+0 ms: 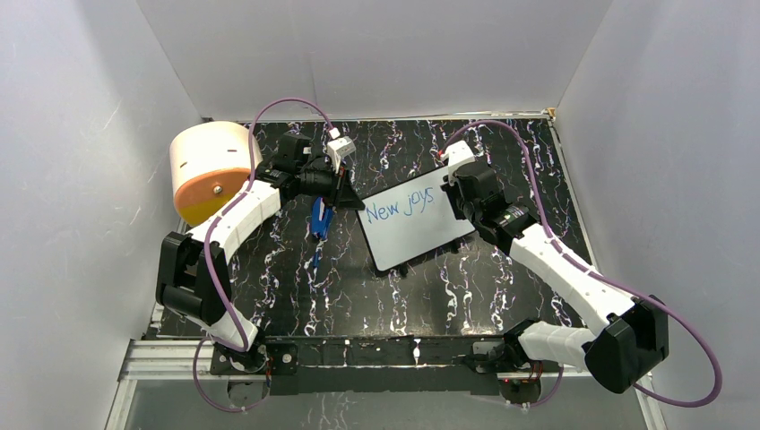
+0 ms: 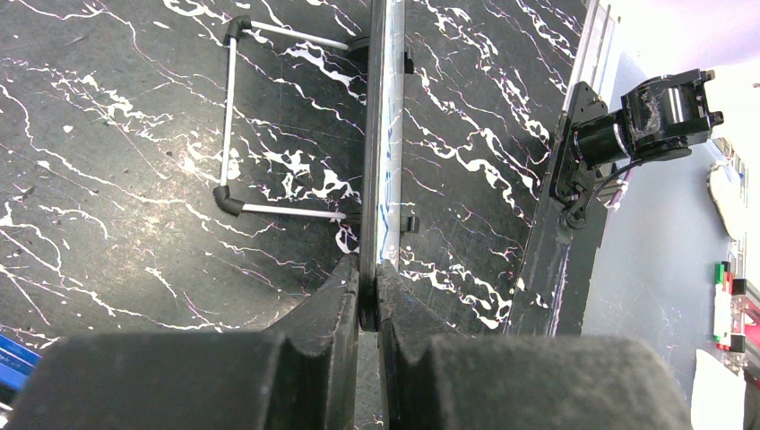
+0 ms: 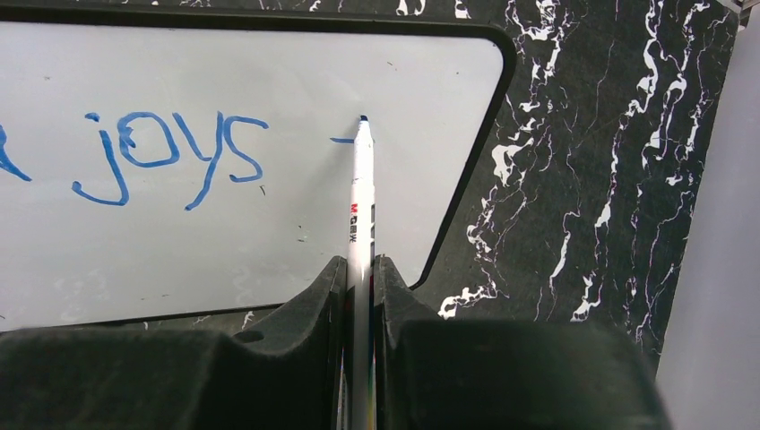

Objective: Write a sentence on the whiteboard

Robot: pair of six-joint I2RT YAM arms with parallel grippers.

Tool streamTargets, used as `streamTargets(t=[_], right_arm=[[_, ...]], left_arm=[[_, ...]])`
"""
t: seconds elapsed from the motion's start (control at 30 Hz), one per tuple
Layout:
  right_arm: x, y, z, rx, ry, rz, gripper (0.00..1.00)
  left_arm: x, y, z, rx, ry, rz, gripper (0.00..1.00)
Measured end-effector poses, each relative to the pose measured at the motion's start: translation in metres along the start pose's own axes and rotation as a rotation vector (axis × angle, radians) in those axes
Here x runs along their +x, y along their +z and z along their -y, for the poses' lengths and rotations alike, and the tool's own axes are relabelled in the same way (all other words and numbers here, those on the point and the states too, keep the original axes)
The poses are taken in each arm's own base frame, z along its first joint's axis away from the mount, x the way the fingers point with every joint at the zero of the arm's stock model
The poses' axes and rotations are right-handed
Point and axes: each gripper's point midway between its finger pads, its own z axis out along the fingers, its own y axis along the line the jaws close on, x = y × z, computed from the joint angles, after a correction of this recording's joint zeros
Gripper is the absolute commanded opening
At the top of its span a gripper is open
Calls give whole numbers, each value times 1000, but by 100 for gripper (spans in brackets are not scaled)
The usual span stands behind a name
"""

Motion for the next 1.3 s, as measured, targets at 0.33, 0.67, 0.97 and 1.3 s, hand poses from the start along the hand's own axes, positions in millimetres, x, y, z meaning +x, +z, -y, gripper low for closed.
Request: streamTargets(t=[0.33,0.67,0.97,1.3], right_arm=[[2,3,-3,-14,-3,-10,0],[9,2,-6,-29,-13,-41,0],[16,0,-9,-46,-17,-69,0],[23,-2,-8,-43,-26,-98,0]], left_arm=[[0,0,0,0,0,0,0],[0,0,0,0,0,0,0],[0,0,0,0,-1,-1,0],[0,0,0,0,-1,-1,0]])
